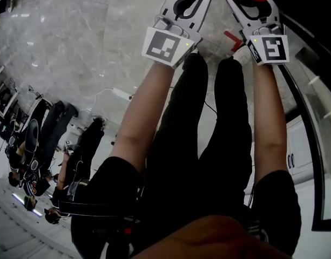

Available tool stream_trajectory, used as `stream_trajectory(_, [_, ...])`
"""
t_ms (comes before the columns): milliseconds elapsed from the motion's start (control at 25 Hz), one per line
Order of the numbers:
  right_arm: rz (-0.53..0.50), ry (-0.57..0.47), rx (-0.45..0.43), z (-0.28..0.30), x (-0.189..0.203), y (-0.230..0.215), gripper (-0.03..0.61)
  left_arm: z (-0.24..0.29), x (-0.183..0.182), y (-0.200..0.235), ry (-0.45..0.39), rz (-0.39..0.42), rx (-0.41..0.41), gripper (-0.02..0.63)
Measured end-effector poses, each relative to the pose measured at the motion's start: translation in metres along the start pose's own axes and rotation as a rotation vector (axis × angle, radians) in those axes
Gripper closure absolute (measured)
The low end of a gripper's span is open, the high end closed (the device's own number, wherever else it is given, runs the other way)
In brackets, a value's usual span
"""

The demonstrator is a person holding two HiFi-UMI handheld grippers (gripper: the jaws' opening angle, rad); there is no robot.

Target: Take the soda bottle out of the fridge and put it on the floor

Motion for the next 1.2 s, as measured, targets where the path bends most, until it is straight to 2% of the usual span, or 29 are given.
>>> stream_trajectory(320, [0.035,0.104,-0.067,0.067,0.145,0.021,0.262,0.015,0.112,0.060,0.094,-0.011,-0.032,0.611])
stream_trajectory(560, [0.041,0.159,-0.120,0.117,0.234,0.031,0.262,0.028,0.186,0.106,0.157,-0.016,-0.051,0.611])
stream_trajectory(920, [0.023,0.227,-0.137,0.145,0.328,0.038,0.262,0.026,0.242,0.127,0.172,-0.001,-0.079,0.611])
stream_trajectory(1200, [-0.002,0.281,-0.164,0.140,0.361,0.049,0.262,0.021,0.251,0.128,0.192,-0.004,-0.080,0.611])
Point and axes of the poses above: the fingertips, and each gripper's own axes: z forward along the fingers, y to its left, x out of its underside, the point moved 2 cm from there along -z, backward along the fingers, and after that the axes turned 6 degrees about -z, right-handed, at the moved point
